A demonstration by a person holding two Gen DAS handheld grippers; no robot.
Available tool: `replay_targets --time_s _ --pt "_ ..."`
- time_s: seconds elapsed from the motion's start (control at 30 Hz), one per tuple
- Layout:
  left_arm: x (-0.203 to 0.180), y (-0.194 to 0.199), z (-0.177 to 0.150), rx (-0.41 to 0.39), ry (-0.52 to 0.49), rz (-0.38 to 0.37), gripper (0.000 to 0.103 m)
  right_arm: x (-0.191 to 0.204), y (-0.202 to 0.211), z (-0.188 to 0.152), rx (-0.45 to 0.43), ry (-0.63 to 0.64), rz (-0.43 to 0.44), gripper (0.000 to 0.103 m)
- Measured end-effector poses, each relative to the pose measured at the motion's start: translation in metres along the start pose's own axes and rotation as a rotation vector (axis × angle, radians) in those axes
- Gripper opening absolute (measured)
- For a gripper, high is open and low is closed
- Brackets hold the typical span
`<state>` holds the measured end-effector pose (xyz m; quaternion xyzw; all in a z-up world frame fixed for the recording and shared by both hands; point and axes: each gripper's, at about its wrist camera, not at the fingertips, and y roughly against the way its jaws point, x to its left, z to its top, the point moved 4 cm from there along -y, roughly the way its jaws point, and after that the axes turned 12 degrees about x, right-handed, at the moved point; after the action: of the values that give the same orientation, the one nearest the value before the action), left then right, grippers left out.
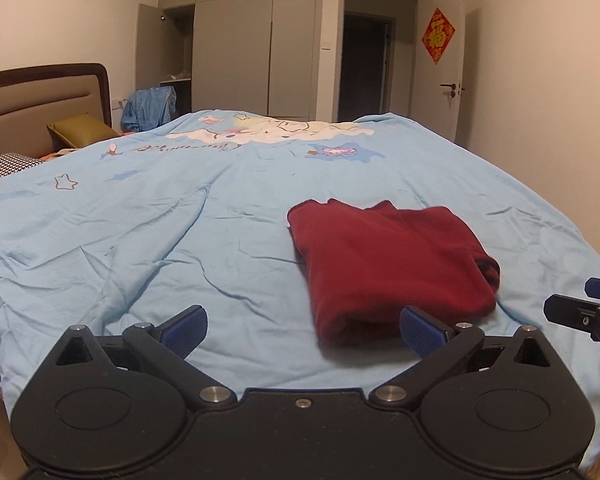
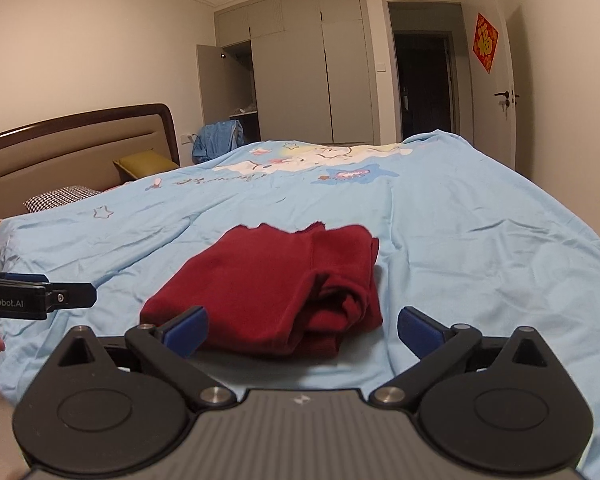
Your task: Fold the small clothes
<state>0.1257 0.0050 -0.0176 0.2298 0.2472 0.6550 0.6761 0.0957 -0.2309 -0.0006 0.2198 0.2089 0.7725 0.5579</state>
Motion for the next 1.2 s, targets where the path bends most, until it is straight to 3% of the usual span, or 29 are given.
replay_targets --time_s 0.3,1.2 --pt "-0.002 0.003 -0.024 0.003 -0.050 -0.001 0.102 -0.001 0.014 -0.029 0.019 -0.049 -0.036 0.103" --pt "-0.001 -0.010 -0.024 0.041 -0.037 -0.004 0.102 -0.003 0.003 -0.034 0.059 -0.058 -0.037 0.103"
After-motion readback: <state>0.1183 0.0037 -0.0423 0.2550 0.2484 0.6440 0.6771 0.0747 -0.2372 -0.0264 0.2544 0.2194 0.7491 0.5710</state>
